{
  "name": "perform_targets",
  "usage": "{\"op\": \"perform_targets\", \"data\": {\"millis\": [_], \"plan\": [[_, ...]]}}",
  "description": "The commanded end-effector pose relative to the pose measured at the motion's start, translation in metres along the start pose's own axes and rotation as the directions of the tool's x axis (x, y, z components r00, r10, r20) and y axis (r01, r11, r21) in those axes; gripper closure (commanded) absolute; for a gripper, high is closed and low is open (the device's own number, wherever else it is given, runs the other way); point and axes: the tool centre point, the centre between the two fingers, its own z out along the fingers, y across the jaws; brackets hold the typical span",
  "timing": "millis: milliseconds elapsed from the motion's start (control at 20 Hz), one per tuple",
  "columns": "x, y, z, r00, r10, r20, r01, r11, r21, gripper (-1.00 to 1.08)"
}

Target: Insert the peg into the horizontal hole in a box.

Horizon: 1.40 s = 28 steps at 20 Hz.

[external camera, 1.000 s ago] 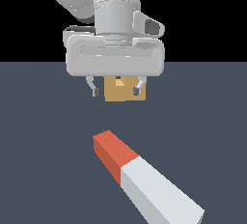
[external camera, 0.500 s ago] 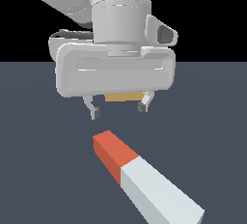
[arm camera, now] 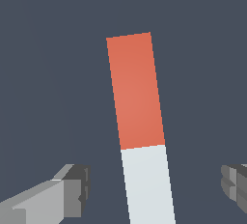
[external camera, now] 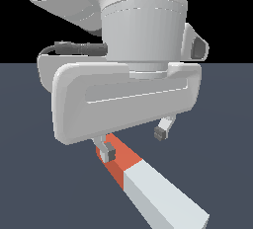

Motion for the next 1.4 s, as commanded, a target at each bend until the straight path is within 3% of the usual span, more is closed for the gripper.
{"op": "perform_targets", "data": {"millis": [0,500,900,1350], "plan": [[-0.013,0.000,0.005,0.999,-0.038,0.001,0.038,0.999,-0.002,-0.92],[-0.043,0.003,0.015,0.993,-0.121,0.003,0.121,0.993,-0.007,-0.92],[-0.045,0.002,0.019,0.992,-0.125,0.003,0.125,0.992,-0.007,-0.92],[-0.044,0.003,0.058,0.992,-0.129,0.003,0.129,0.992,-0.007,-0.92]]}}
